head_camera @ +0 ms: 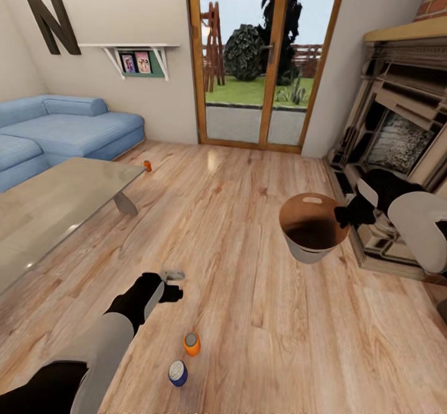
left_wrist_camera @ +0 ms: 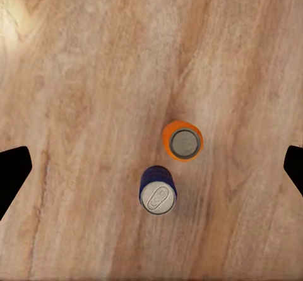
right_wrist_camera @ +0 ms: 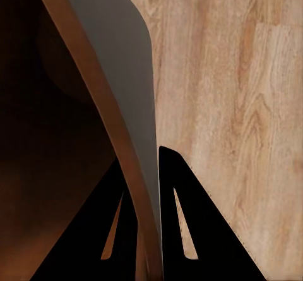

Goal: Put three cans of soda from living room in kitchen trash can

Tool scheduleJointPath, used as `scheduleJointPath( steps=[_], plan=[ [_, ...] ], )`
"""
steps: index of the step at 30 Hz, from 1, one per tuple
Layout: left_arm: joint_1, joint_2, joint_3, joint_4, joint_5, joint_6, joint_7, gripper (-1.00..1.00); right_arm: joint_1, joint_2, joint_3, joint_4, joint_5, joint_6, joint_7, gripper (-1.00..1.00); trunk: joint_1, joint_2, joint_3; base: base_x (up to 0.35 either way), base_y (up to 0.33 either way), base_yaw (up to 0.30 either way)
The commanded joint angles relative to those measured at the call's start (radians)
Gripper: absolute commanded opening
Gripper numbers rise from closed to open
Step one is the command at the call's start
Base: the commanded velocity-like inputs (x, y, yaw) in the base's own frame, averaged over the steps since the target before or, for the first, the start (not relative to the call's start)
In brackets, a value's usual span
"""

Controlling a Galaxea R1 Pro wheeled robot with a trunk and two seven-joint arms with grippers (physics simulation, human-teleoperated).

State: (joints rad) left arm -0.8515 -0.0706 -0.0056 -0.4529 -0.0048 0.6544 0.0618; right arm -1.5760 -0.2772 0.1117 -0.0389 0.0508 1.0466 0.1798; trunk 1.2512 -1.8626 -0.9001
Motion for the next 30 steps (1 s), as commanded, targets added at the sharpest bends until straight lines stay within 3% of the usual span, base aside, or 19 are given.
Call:
scheduleJointPath(
  steps=[1, 10, 30],
  plan=[
    [0.0, -0.001, 0.0, 0.005, 0.0, 0.002, -0.001, 1.0, -0.001, -0.002, -0.011, 0.001, -0.013, 0.001, 0.004, -1.0, 0.004, -0.007, -0.005, 0.0, 0.0, 0.0],
    [-0.001, -0.021, 0.0, 0.027, 0.002, 0.008, -0.01, 1.0, -0.001, -0.035, -0.011, 0.009, -0.013, 0.001, 0.003, -1.0, 0.038, -0.07, -0.047, 0.0, 0.0, 0.0],
    [-0.001, -0.023, 0.001, 0.028, 0.003, 0.008, -0.012, 1.0, -0.001, -0.037, -0.009, 0.012, -0.011, 0.001, 0.002, -1.0, 0.115, -0.21, -0.134, 0.0, 0.0, 0.0]
  ],
)
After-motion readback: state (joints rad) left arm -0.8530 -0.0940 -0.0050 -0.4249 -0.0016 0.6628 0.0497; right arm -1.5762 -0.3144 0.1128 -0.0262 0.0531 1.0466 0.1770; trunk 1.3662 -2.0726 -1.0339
